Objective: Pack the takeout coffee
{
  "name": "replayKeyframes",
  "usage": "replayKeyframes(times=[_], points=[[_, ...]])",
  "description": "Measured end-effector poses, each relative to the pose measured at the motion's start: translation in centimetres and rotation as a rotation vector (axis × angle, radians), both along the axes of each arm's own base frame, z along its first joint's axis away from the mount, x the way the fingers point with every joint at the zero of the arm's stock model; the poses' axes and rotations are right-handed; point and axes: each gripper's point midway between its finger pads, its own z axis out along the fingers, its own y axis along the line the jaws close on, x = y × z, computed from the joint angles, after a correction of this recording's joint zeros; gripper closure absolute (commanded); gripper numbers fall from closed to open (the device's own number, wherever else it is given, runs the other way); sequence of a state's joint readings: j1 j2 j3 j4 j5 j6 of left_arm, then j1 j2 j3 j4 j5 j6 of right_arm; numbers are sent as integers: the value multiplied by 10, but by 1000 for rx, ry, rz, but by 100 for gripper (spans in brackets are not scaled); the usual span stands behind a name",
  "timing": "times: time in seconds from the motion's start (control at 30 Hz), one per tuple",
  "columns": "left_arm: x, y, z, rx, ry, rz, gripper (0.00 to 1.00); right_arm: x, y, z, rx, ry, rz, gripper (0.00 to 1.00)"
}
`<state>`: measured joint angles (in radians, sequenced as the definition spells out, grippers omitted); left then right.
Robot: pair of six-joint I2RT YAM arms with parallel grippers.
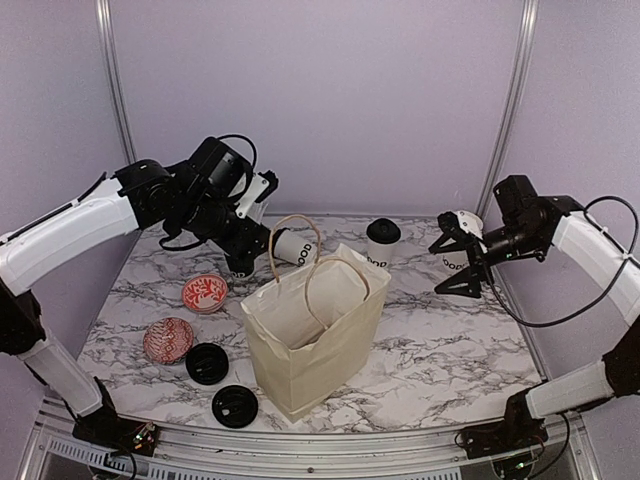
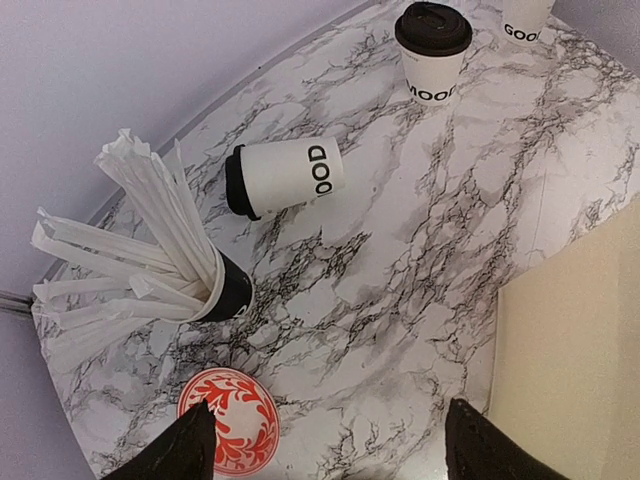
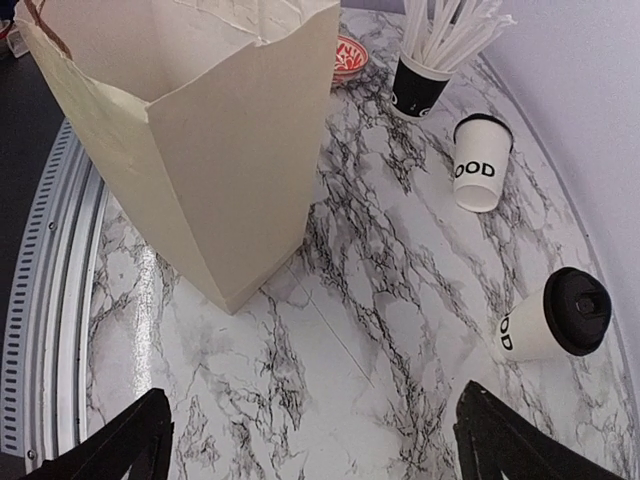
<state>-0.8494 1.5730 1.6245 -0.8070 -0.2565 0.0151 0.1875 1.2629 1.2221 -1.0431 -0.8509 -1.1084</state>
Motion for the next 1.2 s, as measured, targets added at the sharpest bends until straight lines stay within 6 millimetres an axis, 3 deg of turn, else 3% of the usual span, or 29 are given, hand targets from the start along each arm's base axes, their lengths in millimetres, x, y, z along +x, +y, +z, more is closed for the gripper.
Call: replayKeyframes(times=[0.13, 0.33, 0.43, 0.6, 0.67, 0.7, 0.77, 0.83, 1.0, 1.2], points=[[-9, 4, 23, -54, -29, -18, 18, 5, 22, 6, 18, 11, 54, 9], [-51, -5, 76, -257, -20, -193, 17, 5, 55, 14, 29, 13, 136, 13], [-71, -12, 86, -322, 22, -280, 16, 7, 66, 21, 37, 6, 155, 13], [-100, -29, 78, -348, 111, -387, 17, 10, 74, 34, 56, -19, 160, 13], [-105, -35, 73, -345, 131, -398, 31, 12, 75, 36, 61, -25, 157, 15], [-105, -40, 71, -348, 137, -392, 44, 13, 75, 36, 60, -23, 153, 16], [-99, -49, 67, -360, 146, -367, 79, 16, 76, 36, 58, -21, 136, 18], [-89, -63, 62, -371, 143, -347, 97, 19, 76, 37, 60, -13, 118, 21], [-71, -104, 69, -397, 105, -370, 100, 24, 76, 47, 67, -9, 76, 25], [-83, -159, 103, -448, 36, -536, 100, 42, 60, 65, 81, -34, -35, 25]])
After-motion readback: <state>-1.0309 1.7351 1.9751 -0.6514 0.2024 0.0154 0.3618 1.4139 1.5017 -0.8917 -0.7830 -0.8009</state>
